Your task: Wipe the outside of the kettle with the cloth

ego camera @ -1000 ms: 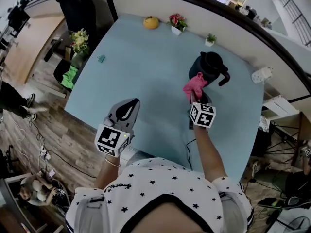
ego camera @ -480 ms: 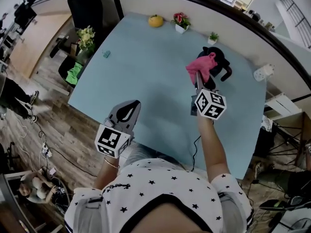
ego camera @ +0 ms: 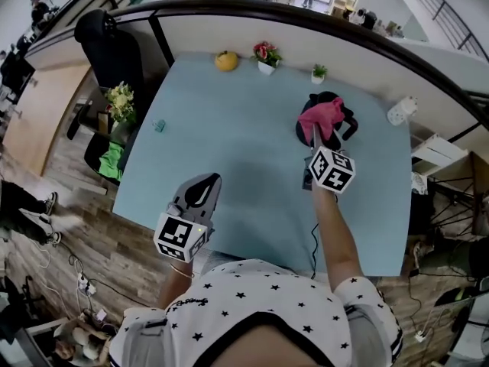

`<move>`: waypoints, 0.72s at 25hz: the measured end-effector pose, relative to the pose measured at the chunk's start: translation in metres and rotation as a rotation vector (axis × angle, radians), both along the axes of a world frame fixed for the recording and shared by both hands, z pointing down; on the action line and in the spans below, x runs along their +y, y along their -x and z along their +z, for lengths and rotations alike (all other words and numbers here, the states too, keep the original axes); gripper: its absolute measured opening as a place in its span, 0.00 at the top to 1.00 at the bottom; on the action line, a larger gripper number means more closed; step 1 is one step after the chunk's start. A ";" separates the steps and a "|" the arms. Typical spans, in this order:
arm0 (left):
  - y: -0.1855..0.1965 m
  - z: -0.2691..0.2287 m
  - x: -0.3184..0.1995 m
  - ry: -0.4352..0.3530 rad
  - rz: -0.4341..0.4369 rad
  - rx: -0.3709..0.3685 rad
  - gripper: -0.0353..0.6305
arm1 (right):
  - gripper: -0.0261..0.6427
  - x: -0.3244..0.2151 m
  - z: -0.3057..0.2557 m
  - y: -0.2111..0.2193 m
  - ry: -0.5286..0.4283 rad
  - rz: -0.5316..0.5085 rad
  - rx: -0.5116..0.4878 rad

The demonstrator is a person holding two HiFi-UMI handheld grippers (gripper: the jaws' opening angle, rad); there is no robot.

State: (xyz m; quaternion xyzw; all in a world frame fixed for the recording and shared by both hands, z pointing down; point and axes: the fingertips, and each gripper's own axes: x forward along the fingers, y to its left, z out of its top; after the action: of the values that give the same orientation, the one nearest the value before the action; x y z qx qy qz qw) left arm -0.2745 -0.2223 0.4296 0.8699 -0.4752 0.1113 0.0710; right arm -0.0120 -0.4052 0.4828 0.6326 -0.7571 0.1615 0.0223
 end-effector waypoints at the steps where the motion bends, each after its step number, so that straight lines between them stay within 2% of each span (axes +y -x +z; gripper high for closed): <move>1: 0.003 0.001 -0.006 0.002 0.014 0.002 0.90 | 0.76 -0.002 0.002 -0.001 0.005 0.017 0.005; 12: 0.022 0.004 -0.046 0.012 0.090 0.031 0.90 | 0.76 -0.001 0.028 0.010 0.070 0.089 0.055; 18: 0.031 0.009 -0.051 0.024 0.079 0.037 0.90 | 0.76 0.006 0.054 0.015 0.136 0.098 0.039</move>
State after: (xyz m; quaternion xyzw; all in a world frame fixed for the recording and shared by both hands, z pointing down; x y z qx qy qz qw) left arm -0.3052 -0.2735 0.4388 0.8889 -0.4379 0.1037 0.0858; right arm -0.0269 -0.3997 0.5364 0.6690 -0.7119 0.2011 0.0722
